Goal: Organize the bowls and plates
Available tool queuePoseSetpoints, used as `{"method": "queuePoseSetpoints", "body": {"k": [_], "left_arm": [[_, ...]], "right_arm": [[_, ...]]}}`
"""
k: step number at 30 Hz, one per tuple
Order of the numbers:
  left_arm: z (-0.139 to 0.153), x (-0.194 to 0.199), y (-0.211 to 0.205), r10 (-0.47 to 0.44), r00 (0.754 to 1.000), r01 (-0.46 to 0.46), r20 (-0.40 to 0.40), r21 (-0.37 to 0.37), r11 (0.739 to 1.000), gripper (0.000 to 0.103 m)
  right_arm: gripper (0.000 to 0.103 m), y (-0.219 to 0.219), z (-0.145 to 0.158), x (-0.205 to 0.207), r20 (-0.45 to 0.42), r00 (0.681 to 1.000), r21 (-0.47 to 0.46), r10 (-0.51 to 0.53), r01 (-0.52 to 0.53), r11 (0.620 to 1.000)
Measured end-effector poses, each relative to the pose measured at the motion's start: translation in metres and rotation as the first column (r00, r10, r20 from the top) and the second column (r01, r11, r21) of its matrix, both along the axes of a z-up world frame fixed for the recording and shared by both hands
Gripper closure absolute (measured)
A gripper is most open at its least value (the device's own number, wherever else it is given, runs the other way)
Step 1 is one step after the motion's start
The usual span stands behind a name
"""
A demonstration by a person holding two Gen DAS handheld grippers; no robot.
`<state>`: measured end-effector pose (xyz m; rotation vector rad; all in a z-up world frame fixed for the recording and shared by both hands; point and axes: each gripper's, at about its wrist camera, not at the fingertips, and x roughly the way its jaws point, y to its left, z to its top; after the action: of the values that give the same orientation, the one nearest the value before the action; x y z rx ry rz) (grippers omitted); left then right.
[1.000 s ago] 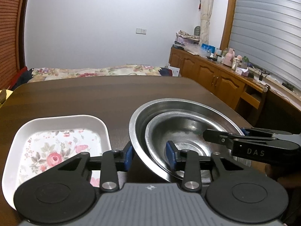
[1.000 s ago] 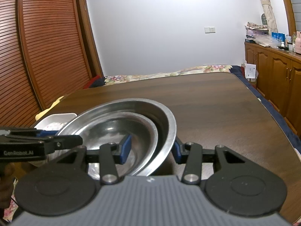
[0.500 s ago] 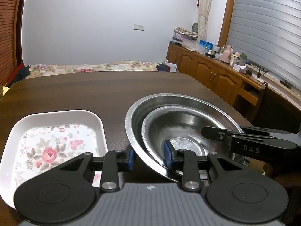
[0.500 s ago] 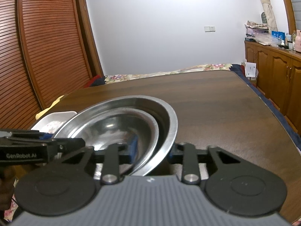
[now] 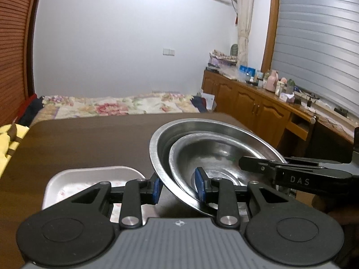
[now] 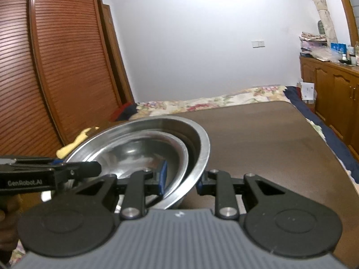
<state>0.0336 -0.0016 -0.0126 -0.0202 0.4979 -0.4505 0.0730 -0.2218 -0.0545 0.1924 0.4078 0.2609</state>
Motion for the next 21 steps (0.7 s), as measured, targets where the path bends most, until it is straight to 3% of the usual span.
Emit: {"method": "queuePoseSetpoints", "body": {"k": [9,21], "left_arm": [[0.011,-0.002,0.029,0.049,0.998,-0.049,0.038,0.006,0.999,0.071],[0.008,0.0,0.064,0.112,0.994,-0.112,0.017,-0.011,0.994,0.071]], "right_arm": [[0.075,0.026,0.007,0.007,0.018,0.998,-0.006,0.052,-0.052,0.999],[0.075,0.062,0.011,0.013,0.016,0.993,-0.049,0.119,-0.118,0.992]]}}
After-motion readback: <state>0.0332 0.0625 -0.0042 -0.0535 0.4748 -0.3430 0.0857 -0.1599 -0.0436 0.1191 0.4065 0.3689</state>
